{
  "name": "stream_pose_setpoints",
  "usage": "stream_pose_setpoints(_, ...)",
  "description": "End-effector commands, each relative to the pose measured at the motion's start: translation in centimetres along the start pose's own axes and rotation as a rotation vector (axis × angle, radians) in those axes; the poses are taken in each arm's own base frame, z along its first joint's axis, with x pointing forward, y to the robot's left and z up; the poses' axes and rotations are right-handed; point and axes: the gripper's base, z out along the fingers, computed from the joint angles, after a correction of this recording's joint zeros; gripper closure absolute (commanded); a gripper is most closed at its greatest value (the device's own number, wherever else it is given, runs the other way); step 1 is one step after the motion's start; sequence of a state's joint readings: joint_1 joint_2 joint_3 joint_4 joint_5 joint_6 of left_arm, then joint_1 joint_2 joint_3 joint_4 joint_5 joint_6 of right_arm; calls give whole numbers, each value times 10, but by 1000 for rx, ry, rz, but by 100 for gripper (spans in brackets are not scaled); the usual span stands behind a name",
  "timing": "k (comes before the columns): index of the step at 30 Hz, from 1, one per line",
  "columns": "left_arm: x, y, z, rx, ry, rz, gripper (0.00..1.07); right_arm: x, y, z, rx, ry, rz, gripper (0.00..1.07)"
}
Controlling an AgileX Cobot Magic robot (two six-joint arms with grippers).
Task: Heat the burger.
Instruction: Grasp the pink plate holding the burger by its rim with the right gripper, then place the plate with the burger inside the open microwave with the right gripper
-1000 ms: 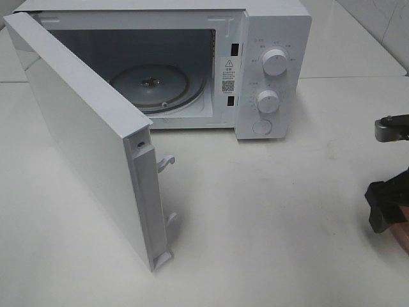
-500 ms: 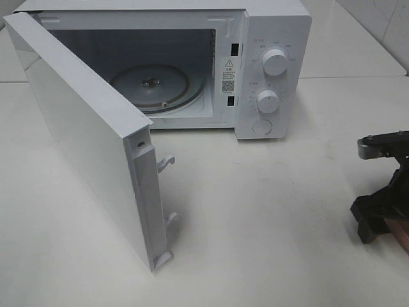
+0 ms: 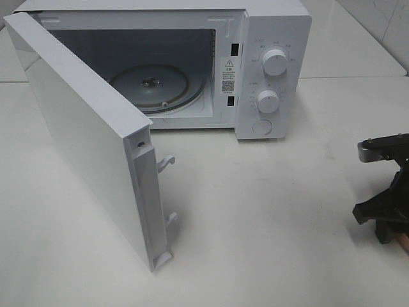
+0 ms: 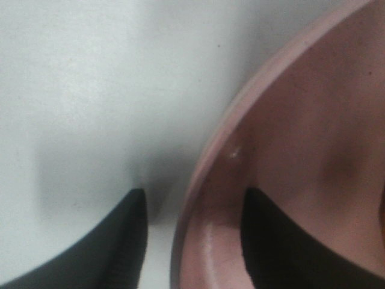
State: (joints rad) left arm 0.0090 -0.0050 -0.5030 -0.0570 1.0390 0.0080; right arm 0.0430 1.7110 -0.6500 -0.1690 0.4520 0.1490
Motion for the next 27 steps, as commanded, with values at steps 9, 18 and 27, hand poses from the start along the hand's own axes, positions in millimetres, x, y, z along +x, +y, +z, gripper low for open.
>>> stream_pose_setpoints(9, 2, 0, -2, -2, -18, -6, 7, 6, 1, 4, 5, 63, 35, 107)
stream_pose_setpoints(18, 2, 0, -2, -2, -18, -6, 7, 8, 15, 1, 91, 70, -8, 107)
stream_pose_setpoints(27, 2, 0, -2, -2, -18, -6, 7, 12, 27, -10, 189, 61, -58, 107)
